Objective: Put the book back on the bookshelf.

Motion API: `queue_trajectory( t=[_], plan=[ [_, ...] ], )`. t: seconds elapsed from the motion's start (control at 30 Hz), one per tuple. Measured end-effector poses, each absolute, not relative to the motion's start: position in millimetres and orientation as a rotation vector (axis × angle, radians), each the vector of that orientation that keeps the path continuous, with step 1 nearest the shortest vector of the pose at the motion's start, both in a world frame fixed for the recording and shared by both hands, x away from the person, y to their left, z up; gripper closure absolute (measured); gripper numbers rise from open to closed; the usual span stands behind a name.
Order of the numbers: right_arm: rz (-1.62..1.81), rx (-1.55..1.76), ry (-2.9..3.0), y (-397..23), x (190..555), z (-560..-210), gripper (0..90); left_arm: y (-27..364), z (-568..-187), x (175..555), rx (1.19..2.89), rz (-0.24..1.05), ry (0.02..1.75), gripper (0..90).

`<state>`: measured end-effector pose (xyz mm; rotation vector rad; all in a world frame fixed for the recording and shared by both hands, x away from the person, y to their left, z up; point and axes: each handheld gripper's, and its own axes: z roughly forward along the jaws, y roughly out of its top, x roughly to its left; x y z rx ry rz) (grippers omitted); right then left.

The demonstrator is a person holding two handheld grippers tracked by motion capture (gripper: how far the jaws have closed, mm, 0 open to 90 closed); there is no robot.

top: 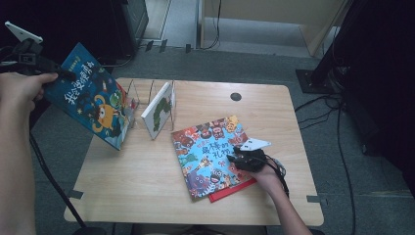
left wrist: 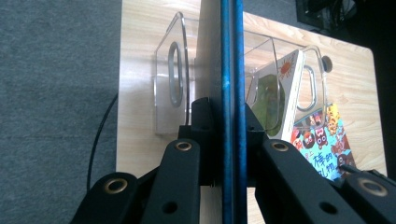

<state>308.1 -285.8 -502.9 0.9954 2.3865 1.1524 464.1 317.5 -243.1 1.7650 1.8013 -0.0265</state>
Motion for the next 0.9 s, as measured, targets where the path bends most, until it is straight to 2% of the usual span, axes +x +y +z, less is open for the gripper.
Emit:
queue_trajectory(
  t=[0.33,0.7,0.9],
  plan=[
    [1.166,1.032,2.350,-296,300,-505,53.8,318,-261,475,1.732,-0.079,1.785,80.5],
    [1.164,1.033,2.343,-299,300,-505,52.9,323,-266,472,1.735,-0.073,1.795,80.0],
    [1.166,1.039,2.340,-300,301,-506,52.2,324,-263,471,1.746,-0.073,1.760,68.9]
  ],
)
